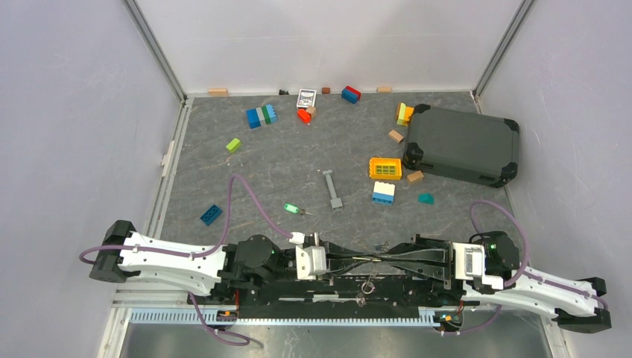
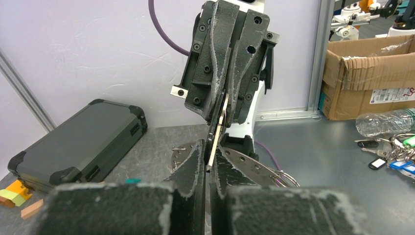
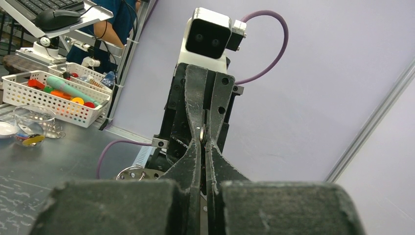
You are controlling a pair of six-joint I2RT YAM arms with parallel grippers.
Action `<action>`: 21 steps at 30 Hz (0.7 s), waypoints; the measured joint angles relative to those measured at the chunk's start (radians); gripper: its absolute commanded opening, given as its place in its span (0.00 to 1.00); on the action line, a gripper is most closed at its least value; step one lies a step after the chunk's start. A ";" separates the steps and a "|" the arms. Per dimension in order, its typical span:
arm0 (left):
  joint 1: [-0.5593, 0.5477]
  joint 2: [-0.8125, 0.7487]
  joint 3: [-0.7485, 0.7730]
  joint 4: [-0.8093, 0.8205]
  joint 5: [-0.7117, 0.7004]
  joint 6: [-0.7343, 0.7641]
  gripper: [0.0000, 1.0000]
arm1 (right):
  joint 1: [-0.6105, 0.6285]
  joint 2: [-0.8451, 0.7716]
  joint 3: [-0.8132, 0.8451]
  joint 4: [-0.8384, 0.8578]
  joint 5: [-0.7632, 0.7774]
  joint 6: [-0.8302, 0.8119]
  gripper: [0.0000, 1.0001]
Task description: Remove the keys from the keyring
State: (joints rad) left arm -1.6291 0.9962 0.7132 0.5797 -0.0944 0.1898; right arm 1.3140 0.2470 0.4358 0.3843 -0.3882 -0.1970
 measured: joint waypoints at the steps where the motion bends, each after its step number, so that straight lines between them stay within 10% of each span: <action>1: 0.000 0.000 0.000 -0.003 0.000 0.000 0.02 | 0.000 -0.003 -0.005 0.004 0.000 0.001 0.00; 21: 0.000 -0.010 0.000 -0.048 0.000 -0.006 0.02 | 0.000 -0.032 -0.046 0.021 0.008 0.020 0.00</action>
State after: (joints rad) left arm -1.6291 0.9863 0.7132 0.5312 -0.0940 0.1841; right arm 1.3140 0.2146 0.3901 0.4053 -0.3801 -0.1772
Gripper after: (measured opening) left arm 0.054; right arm 0.022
